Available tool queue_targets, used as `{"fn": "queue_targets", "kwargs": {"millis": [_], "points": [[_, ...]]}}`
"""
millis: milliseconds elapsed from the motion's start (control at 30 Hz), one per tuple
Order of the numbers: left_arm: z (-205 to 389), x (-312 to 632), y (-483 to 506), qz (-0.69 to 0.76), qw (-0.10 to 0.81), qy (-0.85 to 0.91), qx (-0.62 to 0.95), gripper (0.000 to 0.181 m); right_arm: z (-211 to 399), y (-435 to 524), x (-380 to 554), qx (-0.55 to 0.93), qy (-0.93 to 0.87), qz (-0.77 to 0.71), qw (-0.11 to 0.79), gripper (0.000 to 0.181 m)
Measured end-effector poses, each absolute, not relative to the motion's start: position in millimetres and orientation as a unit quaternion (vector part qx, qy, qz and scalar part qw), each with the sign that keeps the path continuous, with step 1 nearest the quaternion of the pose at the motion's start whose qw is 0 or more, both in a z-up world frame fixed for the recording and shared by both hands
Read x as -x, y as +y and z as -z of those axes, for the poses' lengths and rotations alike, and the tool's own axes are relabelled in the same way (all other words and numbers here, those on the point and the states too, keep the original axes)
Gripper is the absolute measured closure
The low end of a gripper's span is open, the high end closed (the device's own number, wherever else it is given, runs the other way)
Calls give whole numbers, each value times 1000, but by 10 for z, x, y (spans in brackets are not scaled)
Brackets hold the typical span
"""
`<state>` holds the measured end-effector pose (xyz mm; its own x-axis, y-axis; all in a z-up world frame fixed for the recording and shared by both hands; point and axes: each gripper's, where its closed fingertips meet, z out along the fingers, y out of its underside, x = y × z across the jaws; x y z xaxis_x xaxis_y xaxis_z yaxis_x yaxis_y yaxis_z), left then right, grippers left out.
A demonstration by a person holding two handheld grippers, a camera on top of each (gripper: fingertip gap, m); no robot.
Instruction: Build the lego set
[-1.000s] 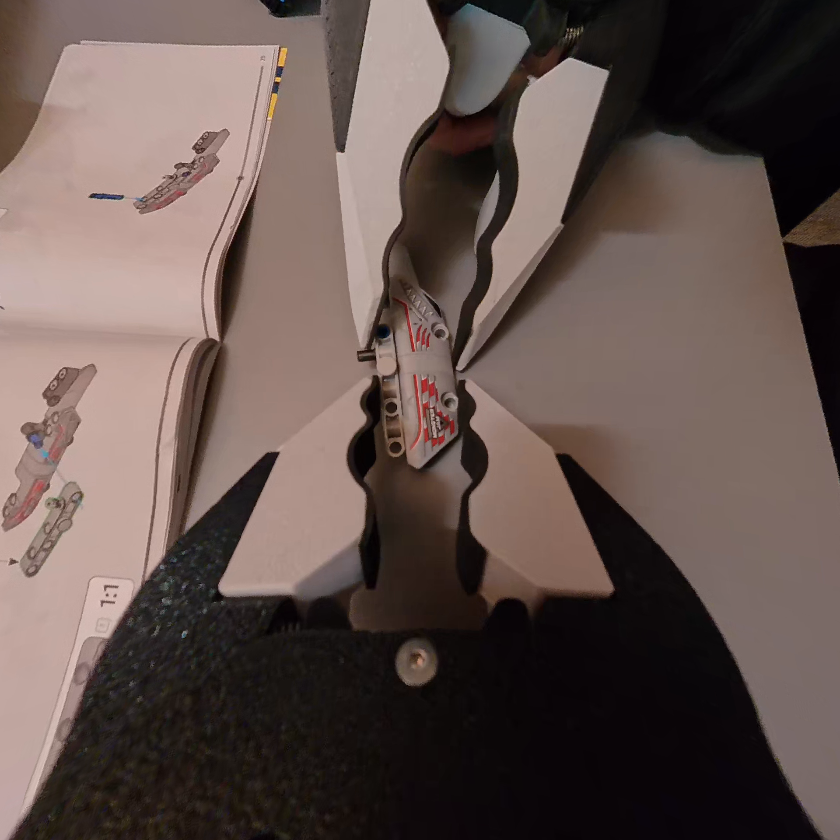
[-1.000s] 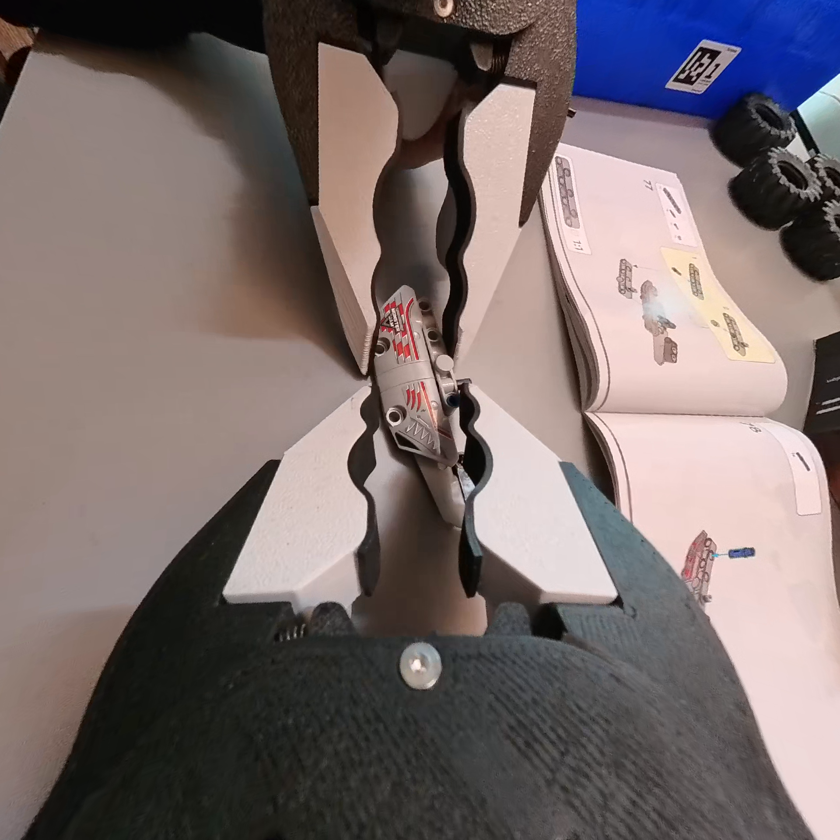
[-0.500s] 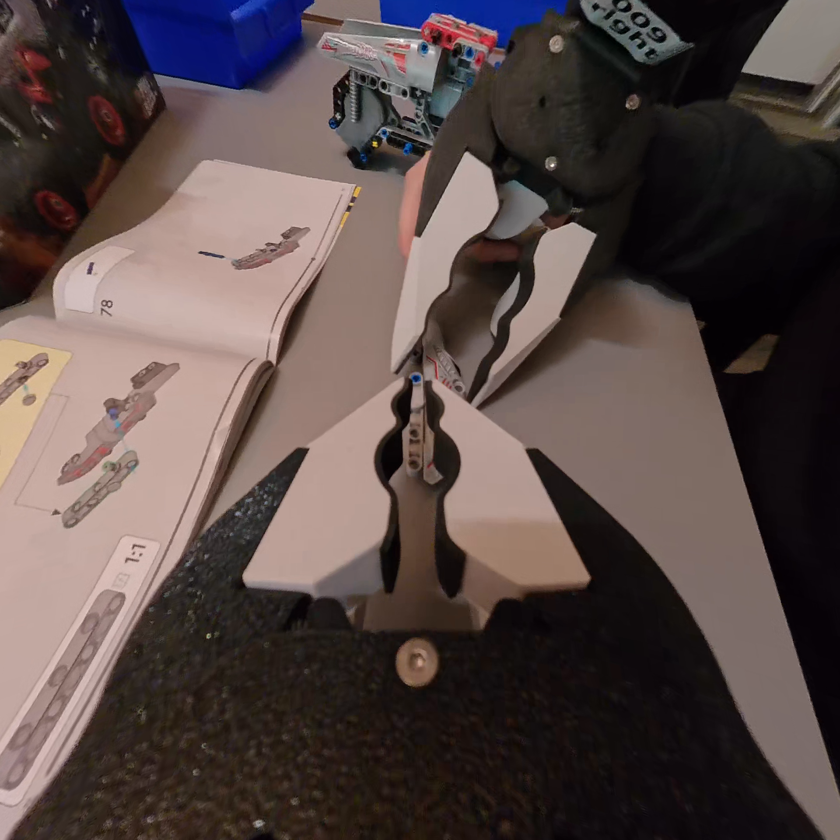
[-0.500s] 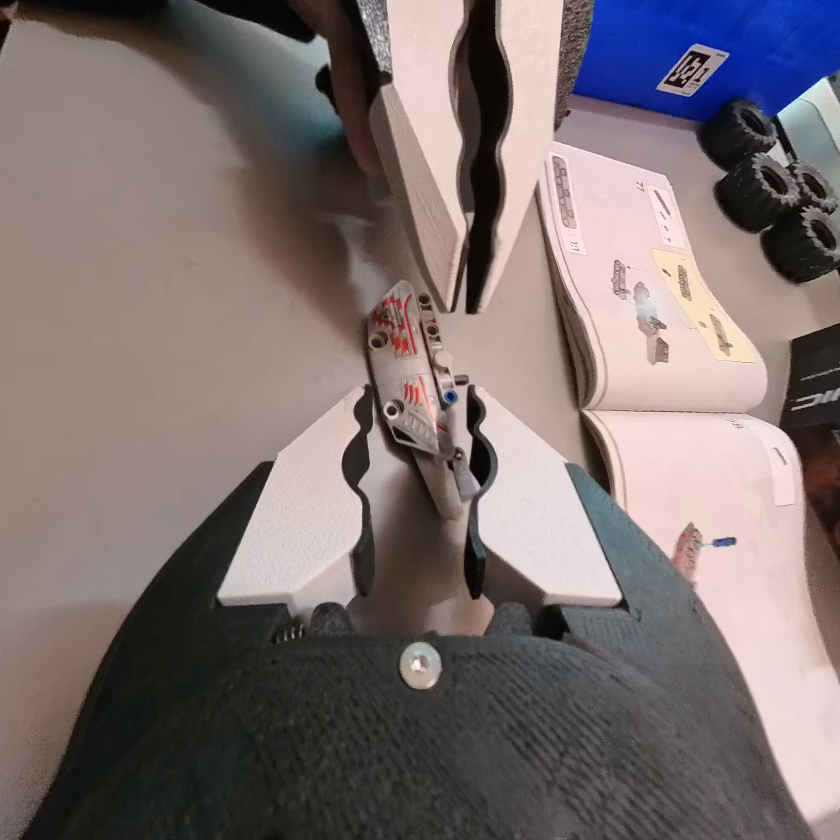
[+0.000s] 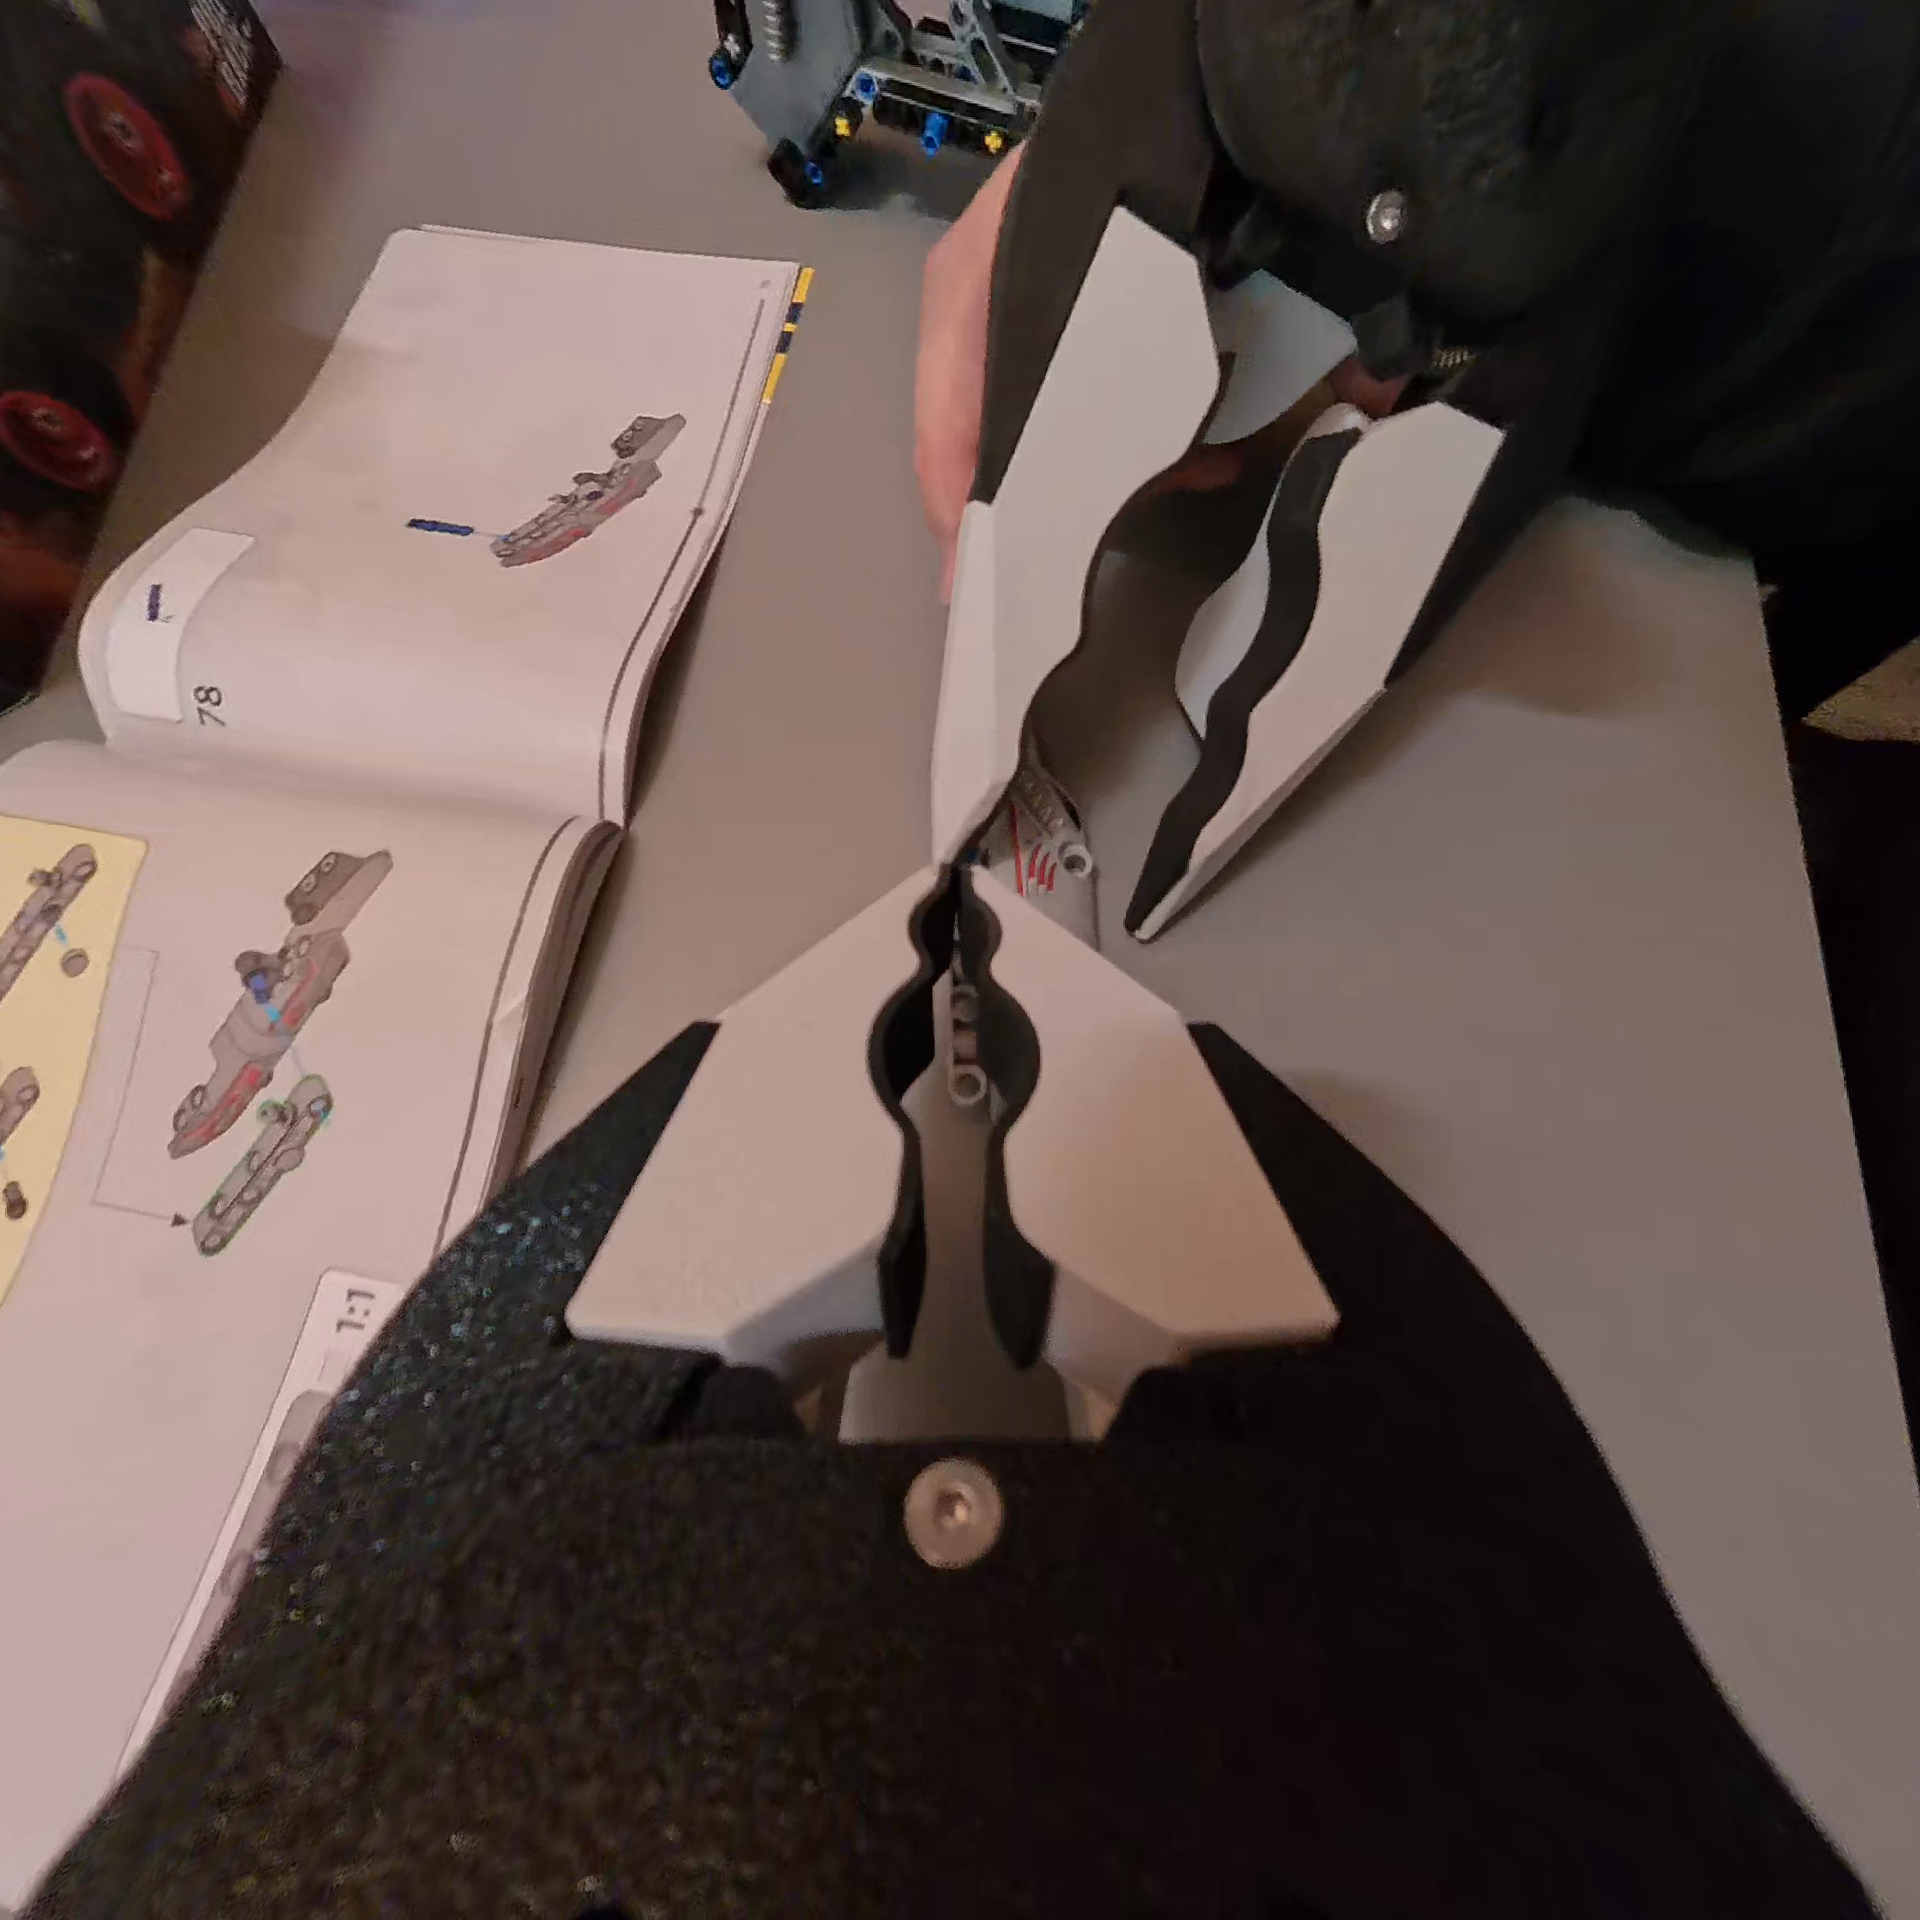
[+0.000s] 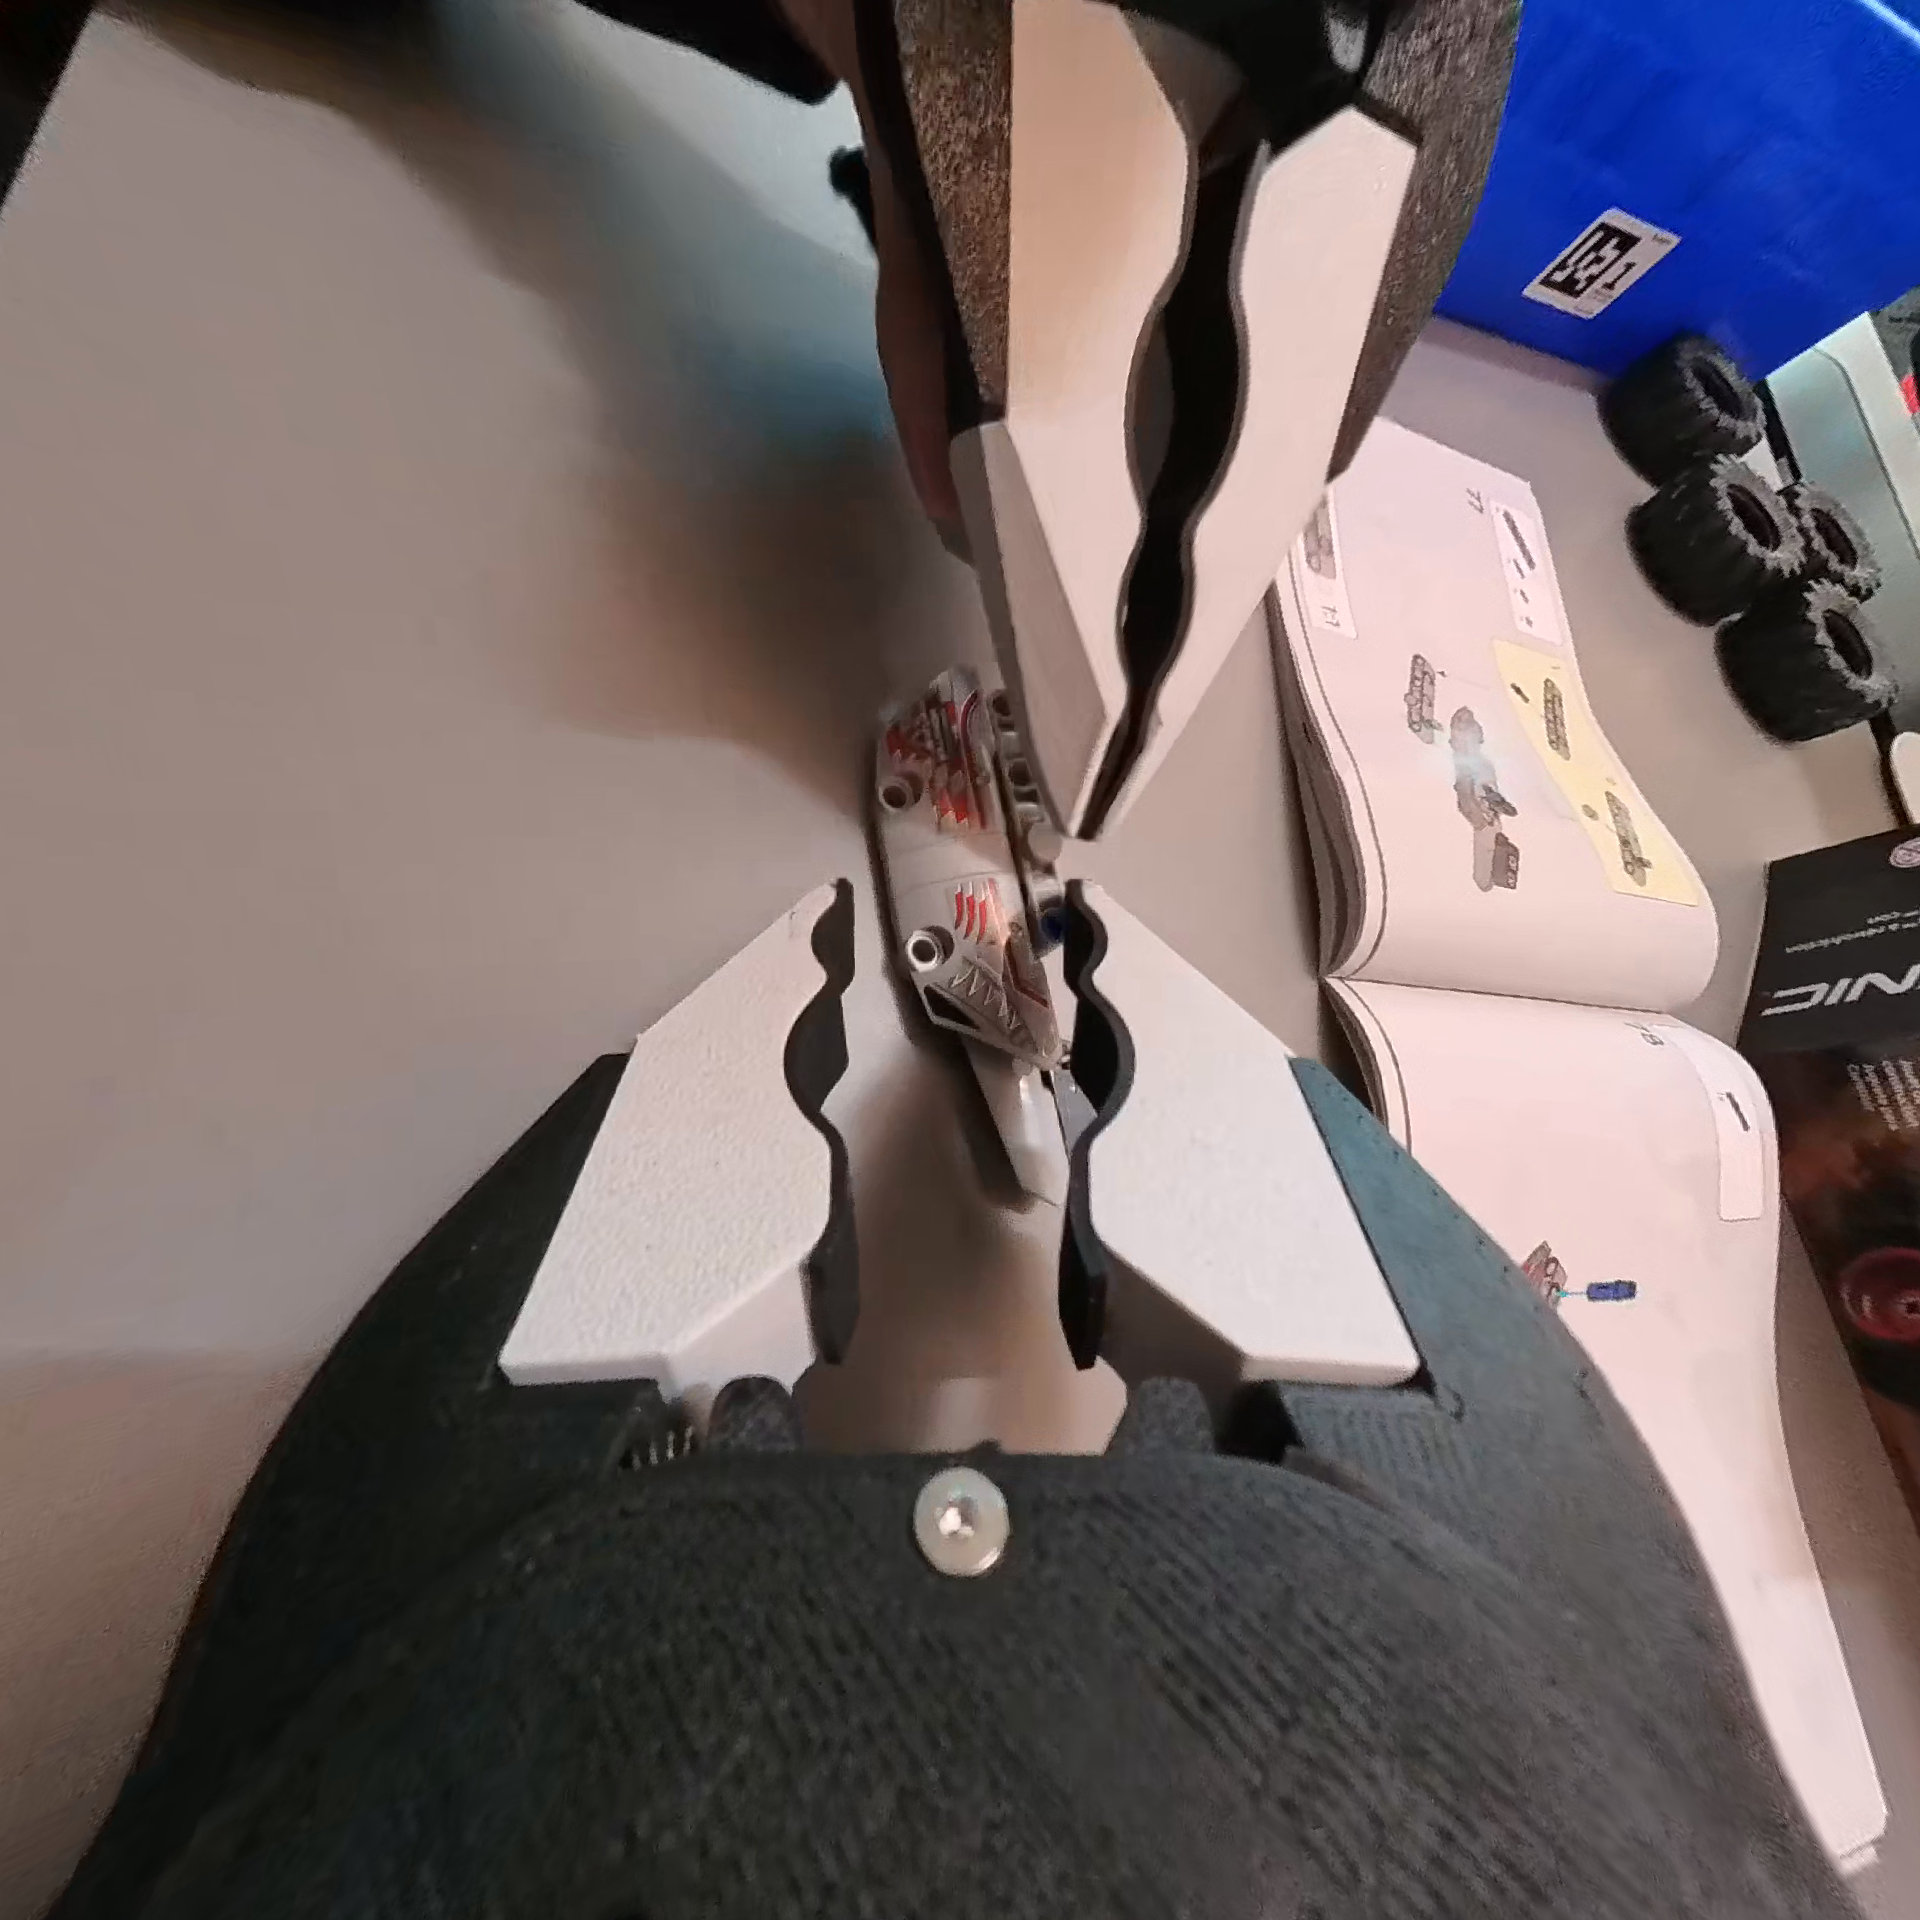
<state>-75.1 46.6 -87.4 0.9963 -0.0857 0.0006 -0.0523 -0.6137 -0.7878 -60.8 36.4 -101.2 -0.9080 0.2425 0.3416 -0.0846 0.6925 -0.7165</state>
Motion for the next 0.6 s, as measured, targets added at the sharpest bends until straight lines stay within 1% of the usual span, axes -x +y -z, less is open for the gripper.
{"fn": "queue_targets", "kwargs": {"millis": [133,200,233,367,500,600], "points": [[901,734,512,23,421,40,906,181,1020,363,630,51,-893,-394,212,144],[989,775,467,7,385,39,922,181,1021,373,657,62,-889,-399,215,147],[1005,782,475,-2,380,40,924,181,1039,381,651,68,-891,-398,206,156],[1020,769,478,-19,370,51,927,181,1047,366,637,68,-894,-394,200,155],[990,805,480,-27,393,43,918,181,1042,362,636,70,-892,-399,199,155],[825,873,459,-28,450,21,892,181,1033,360,622,66,-890,-404,199,154]]}}
